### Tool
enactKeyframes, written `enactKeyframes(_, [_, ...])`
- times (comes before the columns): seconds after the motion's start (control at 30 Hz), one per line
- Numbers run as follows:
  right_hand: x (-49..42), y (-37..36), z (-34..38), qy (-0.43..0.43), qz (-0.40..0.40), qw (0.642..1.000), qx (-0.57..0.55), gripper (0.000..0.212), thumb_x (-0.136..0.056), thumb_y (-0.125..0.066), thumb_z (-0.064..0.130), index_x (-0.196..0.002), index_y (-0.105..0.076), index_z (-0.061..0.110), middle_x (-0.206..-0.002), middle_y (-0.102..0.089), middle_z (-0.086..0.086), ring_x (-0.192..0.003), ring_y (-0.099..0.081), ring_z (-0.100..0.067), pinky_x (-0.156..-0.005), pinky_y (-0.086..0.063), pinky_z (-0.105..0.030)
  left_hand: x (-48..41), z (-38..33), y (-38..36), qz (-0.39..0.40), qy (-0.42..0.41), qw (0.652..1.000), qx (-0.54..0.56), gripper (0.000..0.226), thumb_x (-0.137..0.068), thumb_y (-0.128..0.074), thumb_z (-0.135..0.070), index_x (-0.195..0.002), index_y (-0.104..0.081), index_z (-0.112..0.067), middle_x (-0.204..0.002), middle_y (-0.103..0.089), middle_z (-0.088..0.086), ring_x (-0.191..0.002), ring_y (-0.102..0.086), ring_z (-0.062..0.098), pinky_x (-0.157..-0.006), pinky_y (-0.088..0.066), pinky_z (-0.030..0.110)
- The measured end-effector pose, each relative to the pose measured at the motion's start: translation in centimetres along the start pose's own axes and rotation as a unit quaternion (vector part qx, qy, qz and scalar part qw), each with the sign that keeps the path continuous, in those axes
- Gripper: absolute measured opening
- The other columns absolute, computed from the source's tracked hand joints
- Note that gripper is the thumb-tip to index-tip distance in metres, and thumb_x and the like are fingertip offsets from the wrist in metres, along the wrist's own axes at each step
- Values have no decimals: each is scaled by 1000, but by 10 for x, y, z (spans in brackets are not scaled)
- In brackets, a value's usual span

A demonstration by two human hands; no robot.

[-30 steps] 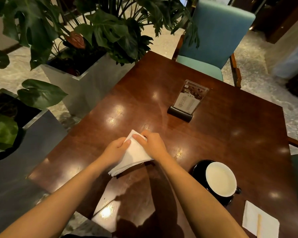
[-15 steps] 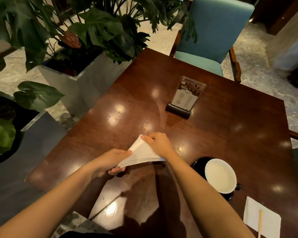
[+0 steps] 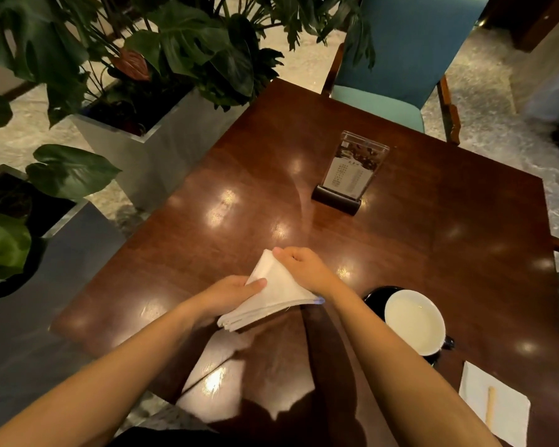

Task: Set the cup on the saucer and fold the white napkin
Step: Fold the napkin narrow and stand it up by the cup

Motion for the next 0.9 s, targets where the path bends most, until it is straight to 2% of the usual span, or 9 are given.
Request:
enactKeyframes(0.13, [17, -1, -20, -49, 143, 987, 53, 40, -93, -46, 49, -75, -52, 14, -72, -48, -3, -64, -44, -13, -61, -34, -22, 6, -11, 8, -8, -30, 998, 59, 38, -88, -57, -43, -103, -67, -10, -84, -69, 9, -66, -62, 16, -62, -46, 29])
enactKeyframes(0.27, [38, -12, -35, -87, 258, 962, 6, 46, -90, -53, 48, -98, -60, 4, -84, -64, -8, -71, -59, -17, -65, -48, -25, 14, -16, 14, 43, -51, 988, 141, 68, -56, -76, -62, -99, -69, -10, -82, -70, 16, -64, -64, 23, -52, -51, 27])
enactKeyframes(0.4, [49, -13, -24, -84, 308, 947, -26, 11, -93, -56, 28, -99, -60, 20, -84, -69, -3, -63, -61, -10, -56, -51, -19, 15, -1, 19, 92, -23, 979, 179, 61, -63, -78, -52, -103, -68, -7, -83, -66, 26, -55, -62, 27, -46, -51, 28])
enactKeyframes(0.53, [46, 4, -23, -104, 303, 947, -24, 15, -91, -60, 13, -106, -60, 15, -83, -68, 3, -69, -62, -6, -62, -51, -16, 15, 9, 13, 103, 8, 982, 160, 48, -80, -66, -45, -110, -65, -8, -95, -66, 29, -65, -64, 30, -53, -52, 31])
enactKeyframes(0.63, [43, 17, -28, -95, 285, 940, 160, 16, -86, -64, 10, -102, -62, 13, -78, -60, 7, -68, -56, -6, -61, -46, -16, 12, 2, 12, 10, 0, 1000, 25, 27, -93, -53, -30, -96, -60, -4, -80, -64, 16, -63, -60, 20, -54, -46, 28])
enactKeyframes(0.73, [24, 41, -26, -39, 160, 896, 413, 16, -80, -61, 9, -74, -56, 23, -78, -52, -1, -72, -48, -20, -54, -36, -25, 11, -12, 3, -105, -64, 981, -148, 18, -90, -57, -23, -74, -53, -17, -67, -53, -3, -62, -47, 12, -52, -33, 19])
enactKeyframes(0.77, [20, 49, -25, -30, 109, 884, 453, 10, -80, -58, 9, -79, -60, 18, -85, -52, -4, -82, -50, -24, -59, -40, -28, 15, -17, -6, -128, -89, 974, -166, 19, -88, -60, -22, -71, -51, -22, -65, -52, -5, -62, -48, 13, -53, -33, 20])
enactKeyframes(0.83, [14, 63, -26, -15, 29, 879, 476, 21, -83, -54, 9, -101, -64, 7, -102, -52, -9, -101, -48, -28, -75, -45, -35, 24, -27, -23, -180, -135, 952, -206, 28, -85, -63, -24, -66, -44, -30, -65, -50, -9, -61, -46, 10, -55, -32, 24])
enactKeyframes(0.9, [12, 69, -29, -4, -16, 890, 455, 23, -86, -51, 8, -107, -61, 6, -107, -50, -11, -104, -47, -30, -74, -42, -37, 29, -40, -40, -220, -174, 922, -268, 29, -86, -60, -28, -65, -39, -31, -67, -43, -11, -62, -40, 8, -55, -28, 26])
Point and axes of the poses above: each hand's wrist, its own x-axis away from the middle knuckle, its own y-axis out of the back of the hand, z = x × y, the point moved 10 cm from there along -x, towards the middle knuckle
